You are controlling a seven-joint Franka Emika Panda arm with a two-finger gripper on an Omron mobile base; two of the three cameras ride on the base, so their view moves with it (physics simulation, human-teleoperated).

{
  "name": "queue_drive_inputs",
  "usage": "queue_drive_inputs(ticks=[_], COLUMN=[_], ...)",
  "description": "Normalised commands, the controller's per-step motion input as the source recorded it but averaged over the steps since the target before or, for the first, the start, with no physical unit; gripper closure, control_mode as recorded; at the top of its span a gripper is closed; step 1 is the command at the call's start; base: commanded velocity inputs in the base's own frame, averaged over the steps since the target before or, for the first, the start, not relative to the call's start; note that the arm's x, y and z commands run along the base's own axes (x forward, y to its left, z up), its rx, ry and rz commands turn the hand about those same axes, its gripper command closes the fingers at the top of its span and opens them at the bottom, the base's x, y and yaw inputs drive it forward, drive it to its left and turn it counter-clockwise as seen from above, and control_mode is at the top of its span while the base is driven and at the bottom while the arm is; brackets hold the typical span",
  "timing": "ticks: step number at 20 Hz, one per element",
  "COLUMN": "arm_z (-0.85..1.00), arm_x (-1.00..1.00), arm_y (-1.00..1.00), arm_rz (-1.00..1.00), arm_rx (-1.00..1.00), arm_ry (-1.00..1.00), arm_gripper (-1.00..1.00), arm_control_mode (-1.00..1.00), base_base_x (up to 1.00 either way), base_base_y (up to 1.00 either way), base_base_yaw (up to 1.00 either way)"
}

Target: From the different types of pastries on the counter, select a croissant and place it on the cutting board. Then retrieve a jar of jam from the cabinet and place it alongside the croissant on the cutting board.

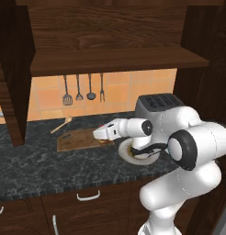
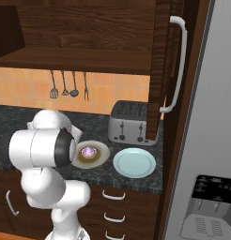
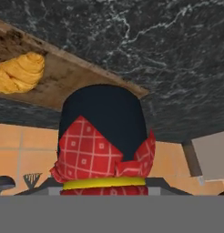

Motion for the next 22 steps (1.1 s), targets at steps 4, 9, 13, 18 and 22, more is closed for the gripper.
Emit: queue_drive_inputs(ticks=[4,9,13,18,22], arm_z=[-0.31,-0.53,-0.47,-0.32,-0.27], arm_x=[0.53,0.47,0.52,0.50,0.46], arm_y=[-0.04,0.04,0.00,0.10,0.28], arm_rz=[0.07,0.12,0.11,0.12,0.11], arm_rx=[0.02,0.00,0.00,0.00,0.00], arm_ry=[0.03,0.00,0.00,-0.01,0.00], arm_gripper=[1.00,1.00,1.00,1.00,1.00], arm_control_mode=[-1.00,-1.00,-1.00,-1.00,-1.00], base_base_x=[0.00,0.00,0.00,0.00,0.00], base_base_y=[0.00,0.00,0.00,0.00,0.00], base_base_yaw=[0.00,0.00,0.00,0.00,0.00])
